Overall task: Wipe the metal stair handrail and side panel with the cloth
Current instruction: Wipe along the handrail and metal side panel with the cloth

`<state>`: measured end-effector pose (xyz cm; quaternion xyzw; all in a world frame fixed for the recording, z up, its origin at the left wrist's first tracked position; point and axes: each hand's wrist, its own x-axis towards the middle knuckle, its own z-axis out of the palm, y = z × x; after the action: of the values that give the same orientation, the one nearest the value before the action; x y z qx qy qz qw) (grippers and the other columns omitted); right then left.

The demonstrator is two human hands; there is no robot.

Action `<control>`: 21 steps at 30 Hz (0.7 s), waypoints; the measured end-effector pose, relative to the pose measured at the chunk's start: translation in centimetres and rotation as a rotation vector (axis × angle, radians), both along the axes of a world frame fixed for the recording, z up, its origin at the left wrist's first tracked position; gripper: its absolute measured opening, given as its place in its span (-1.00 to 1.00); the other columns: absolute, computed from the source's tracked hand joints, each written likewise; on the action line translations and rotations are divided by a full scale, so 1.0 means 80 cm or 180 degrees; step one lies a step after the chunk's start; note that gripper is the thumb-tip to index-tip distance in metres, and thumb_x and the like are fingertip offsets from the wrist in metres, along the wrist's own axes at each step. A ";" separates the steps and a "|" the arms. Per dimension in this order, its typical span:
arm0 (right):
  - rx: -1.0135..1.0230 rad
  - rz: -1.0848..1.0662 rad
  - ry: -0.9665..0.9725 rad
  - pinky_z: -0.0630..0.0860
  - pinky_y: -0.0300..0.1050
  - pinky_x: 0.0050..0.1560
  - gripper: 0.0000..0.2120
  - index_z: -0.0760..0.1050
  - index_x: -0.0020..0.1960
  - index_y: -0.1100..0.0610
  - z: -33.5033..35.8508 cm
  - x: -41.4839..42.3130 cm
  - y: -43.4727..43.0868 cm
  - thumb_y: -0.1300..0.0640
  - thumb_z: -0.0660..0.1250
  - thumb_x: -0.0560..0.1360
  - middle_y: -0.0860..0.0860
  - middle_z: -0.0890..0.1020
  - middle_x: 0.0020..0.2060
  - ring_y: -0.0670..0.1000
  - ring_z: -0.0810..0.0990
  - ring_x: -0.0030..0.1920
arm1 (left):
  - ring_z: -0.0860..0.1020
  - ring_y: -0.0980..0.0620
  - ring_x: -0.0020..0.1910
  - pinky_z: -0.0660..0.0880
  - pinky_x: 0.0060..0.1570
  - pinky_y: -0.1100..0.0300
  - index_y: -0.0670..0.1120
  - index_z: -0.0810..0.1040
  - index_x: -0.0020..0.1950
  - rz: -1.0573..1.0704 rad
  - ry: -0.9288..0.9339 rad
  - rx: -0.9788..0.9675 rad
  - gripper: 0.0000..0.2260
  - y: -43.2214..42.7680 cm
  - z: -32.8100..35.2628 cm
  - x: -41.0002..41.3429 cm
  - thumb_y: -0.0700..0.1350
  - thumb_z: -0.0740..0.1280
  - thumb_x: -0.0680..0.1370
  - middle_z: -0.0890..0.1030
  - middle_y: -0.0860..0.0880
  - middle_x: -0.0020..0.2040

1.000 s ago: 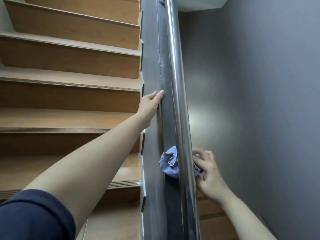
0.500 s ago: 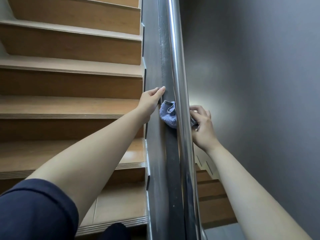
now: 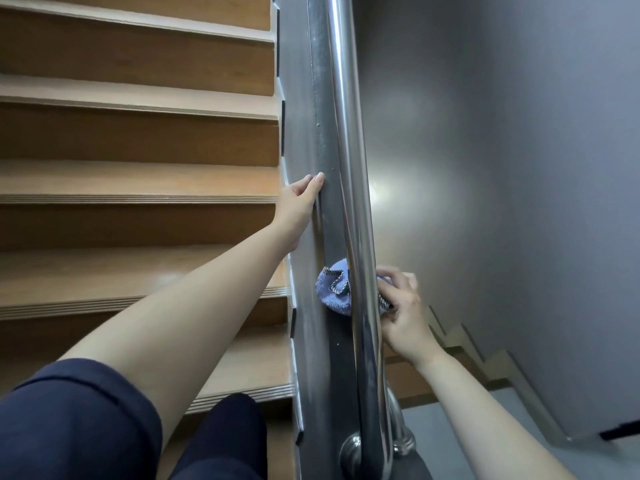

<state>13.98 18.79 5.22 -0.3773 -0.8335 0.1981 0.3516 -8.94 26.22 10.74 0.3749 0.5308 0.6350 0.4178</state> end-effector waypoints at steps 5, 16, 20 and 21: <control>-0.0179 0.0088 -0.0114 0.21 -0.53 0.18 -0.57 0.58 0.16 -0.02 -0.017 0.017 -0.029 0.38 0.39 0.41 -0.14 0.50 0.15 -0.01 0.33 0.14 | 0.37 0.05 0.46 0.26 0.49 0.08 -0.16 0.40 0.46 0.0055 -0.0014 -0.0128 -0.45 -0.027 -0.019 0.015 0.08 0.34 0.55 0.43 -0.03 0.47; 0.0080 -0.0144 -0.0155 0.28 -0.37 0.15 -0.56 0.61 0.15 0.10 0.004 0.000 0.005 0.49 0.36 0.37 0.02 0.56 0.16 0.10 0.38 0.11 | 0.43 -0.04 0.43 0.33 0.46 -0.01 -0.19 0.46 0.40 0.0084 -0.0010 -0.0321 -0.49 -0.078 -0.053 0.044 0.08 0.32 0.56 0.50 -0.12 0.41; 0.0120 -0.0267 -0.0080 0.17 -0.58 0.11 -0.52 0.62 0.11 0.10 0.001 -0.005 0.005 0.53 0.35 0.33 0.03 0.55 0.09 0.14 0.39 0.06 | 0.43 -0.03 0.43 0.33 0.46 0.00 -0.22 0.46 0.40 0.0093 -0.0018 -0.0360 -0.50 -0.088 -0.058 0.048 0.05 0.34 0.56 0.49 -0.12 0.42; 0.0078 -0.0228 -0.0088 0.19 -0.55 0.10 -0.53 0.62 0.11 0.10 0.000 -0.003 0.003 0.52 0.34 0.34 0.04 0.55 0.09 0.14 0.38 0.06 | 0.44 -0.03 0.42 0.33 0.45 0.00 -0.22 0.47 0.40 0.0082 -0.0008 -0.0374 -0.50 -0.090 -0.059 0.048 0.05 0.34 0.55 0.50 -0.12 0.41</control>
<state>13.76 19.00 5.18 -0.4052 -0.8266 0.1699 0.3516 -5.07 19.01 6.00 0.3421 0.5714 0.6085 0.4316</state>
